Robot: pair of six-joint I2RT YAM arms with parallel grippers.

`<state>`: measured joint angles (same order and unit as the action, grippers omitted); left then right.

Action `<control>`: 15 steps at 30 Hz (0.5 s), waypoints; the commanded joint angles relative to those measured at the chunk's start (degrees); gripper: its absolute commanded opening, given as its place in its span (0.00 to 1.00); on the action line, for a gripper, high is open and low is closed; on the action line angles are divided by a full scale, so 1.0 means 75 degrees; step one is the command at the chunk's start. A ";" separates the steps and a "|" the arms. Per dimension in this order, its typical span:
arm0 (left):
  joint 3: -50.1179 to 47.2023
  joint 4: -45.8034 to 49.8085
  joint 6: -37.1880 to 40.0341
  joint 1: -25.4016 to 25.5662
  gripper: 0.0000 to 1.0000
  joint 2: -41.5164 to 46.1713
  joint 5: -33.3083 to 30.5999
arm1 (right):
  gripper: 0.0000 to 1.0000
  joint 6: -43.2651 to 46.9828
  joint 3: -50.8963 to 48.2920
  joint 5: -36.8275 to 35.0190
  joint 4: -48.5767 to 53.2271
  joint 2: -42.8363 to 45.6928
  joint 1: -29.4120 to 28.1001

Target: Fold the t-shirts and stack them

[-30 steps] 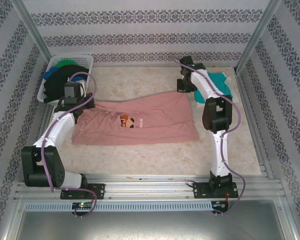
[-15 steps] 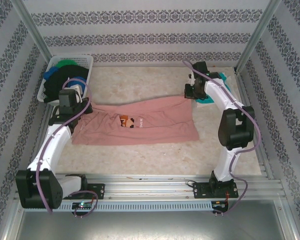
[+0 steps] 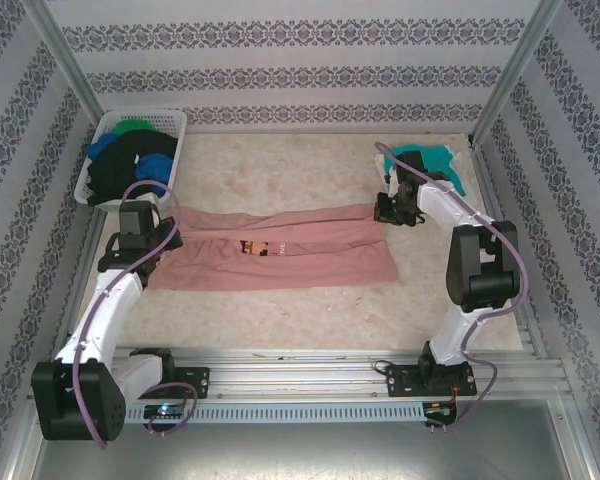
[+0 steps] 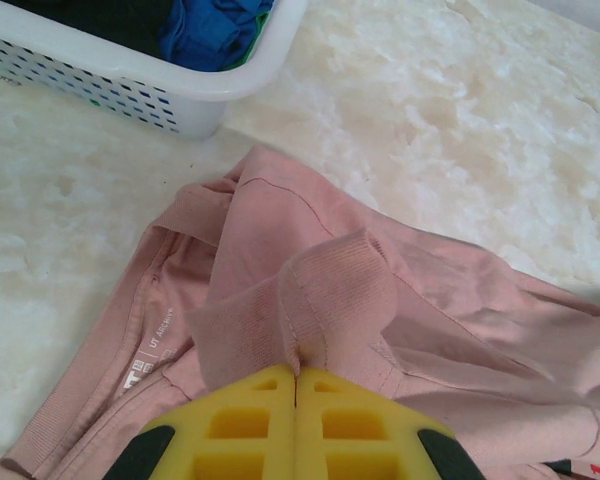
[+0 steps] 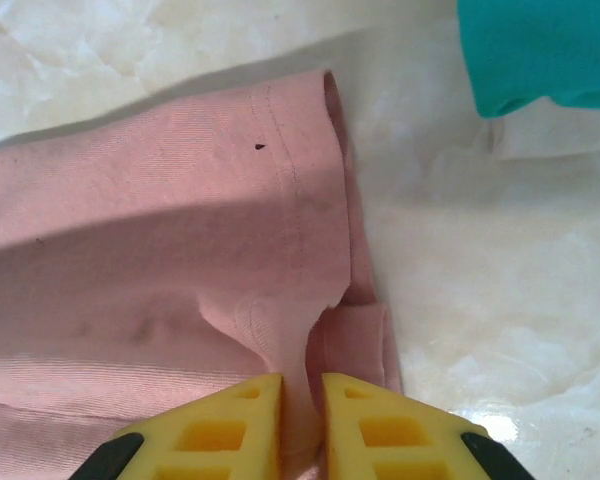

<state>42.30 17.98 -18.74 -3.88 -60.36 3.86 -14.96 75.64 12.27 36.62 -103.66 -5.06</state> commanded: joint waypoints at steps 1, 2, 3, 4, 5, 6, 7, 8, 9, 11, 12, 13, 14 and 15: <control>-0.0093 -0.0172 -0.0261 -0.0116 0.00 -0.0071 0.0022 | 0.19 -0.0202 0.0392 0.0255 -0.0349 -0.0091 0.0159; 0.0033 -0.0410 -0.0286 -0.0117 0.00 -0.0289 0.0104 | 0.18 -0.0230 0.0778 0.0285 -0.0288 -0.0288 0.0149; 0.0225 -0.0588 -0.0309 -0.0118 0.00 -0.0521 0.0179 | 0.17 -0.0243 0.1140 0.0270 -0.0240 -0.0488 0.0137; 0.0565 -0.0750 -0.0345 -0.0117 0.00 -0.0880 0.0330 | 0.13 -0.0265 0.1620 0.0220 -0.0093 -0.0741 0.0121; 0.0988 -0.0804 -0.0355 -0.0121 0.00 -0.1282 0.0536 | 0.11 -0.0258 0.2140 0.0122 0.0186 -0.1008 0.0099; 0.1302 -0.0836 -0.0359 -0.0125 0.00 -0.1595 0.0728 | 0.11 -0.0205 0.2486 0.0090 0.0297 -0.1179 0.0058; 0.1687 -0.0896 -0.0348 -0.0118 0.00 -0.1914 0.0852 | 0.10 -0.0163 0.2783 0.0047 0.0339 -0.1323 0.0031; 0.2038 -0.0941 -0.0320 -0.0116 0.00 -0.2215 0.0916 | 0.09 -0.0172 0.3108 -0.0058 0.0419 -0.1485 0.0039; 0.2328 -0.0970 -0.0261 -0.0118 0.00 -0.2445 0.0957 | 0.09 -0.0173 0.3353 -0.0068 0.0478 -0.1611 0.0051; 0.2894 -0.0995 -0.0103 -0.0116 0.00 -0.2949 0.0932 | 0.08 -0.0112 0.3708 0.0084 0.0443 -0.1812 0.0091; 0.3102 -0.0968 -0.0051 -0.0116 0.00 -0.3125 0.0928 | 0.08 -0.0137 0.3805 0.0083 0.0428 -0.1865 0.0109; 0.3305 -0.0926 0.0021 -0.0117 0.00 -0.3289 0.0958 | 0.08 -0.0105 0.3844 0.0180 0.0353 -0.1913 0.0123; 0.3383 -0.0949 0.0040 -0.0119 0.00 -0.3406 0.0964 | 0.08 -0.0080 0.3878 0.0244 0.0299 -0.1952 0.0135; 0.3403 -0.0972 0.0058 -0.0116 0.00 -0.3449 0.0982 | 0.08 -0.0104 0.3895 0.0241 0.0257 -0.1998 0.0147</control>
<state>66.06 12.32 -19.73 -4.25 -84.99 10.02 -16.14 103.18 13.10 37.91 -116.95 -4.27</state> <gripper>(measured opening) 0.049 0.082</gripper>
